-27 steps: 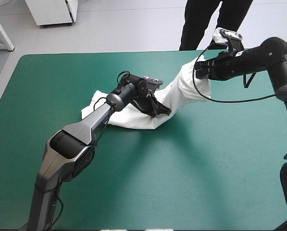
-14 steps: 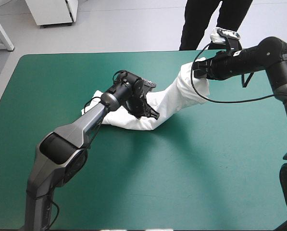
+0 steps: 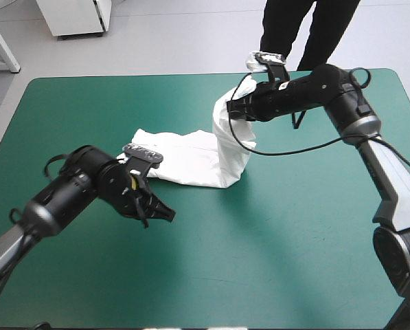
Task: Fold the cloth
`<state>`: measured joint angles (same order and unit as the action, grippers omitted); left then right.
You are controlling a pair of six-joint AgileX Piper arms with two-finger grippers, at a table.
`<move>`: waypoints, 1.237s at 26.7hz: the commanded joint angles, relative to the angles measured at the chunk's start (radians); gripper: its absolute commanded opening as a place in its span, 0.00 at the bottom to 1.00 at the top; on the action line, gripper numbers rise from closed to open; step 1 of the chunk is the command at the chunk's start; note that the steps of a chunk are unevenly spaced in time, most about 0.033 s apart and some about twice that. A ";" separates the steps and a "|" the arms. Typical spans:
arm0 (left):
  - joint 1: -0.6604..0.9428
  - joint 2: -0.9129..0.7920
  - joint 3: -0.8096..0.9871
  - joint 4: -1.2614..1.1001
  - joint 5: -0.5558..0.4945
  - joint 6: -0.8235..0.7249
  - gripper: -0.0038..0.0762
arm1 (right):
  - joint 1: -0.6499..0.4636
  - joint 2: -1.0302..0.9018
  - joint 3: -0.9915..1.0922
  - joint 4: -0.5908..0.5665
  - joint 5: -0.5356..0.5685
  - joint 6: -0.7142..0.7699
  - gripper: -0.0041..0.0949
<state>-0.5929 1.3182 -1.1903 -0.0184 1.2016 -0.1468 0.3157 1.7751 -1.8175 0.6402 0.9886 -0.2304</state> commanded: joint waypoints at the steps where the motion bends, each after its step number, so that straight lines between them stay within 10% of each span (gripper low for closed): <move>1: -0.001 -0.147 0.044 -0.021 -0.024 -0.033 0.02 | 0.056 -0.010 -0.060 0.065 -0.096 -0.013 0.03; 27: -0.001 -0.256 0.074 -0.171 0.080 -0.052 0.02 | 0.290 0.514 -0.469 0.200 -0.095 0.045 0.04; 33: -0.001 -0.256 0.074 -0.171 0.074 -0.052 0.02 | 0.290 0.514 -0.490 0.252 -0.006 0.019 0.40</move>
<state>-0.5929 1.0797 -1.0921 -0.1715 1.2444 -0.1936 0.6052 2.3650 -2.2594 0.8380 0.9532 -0.2055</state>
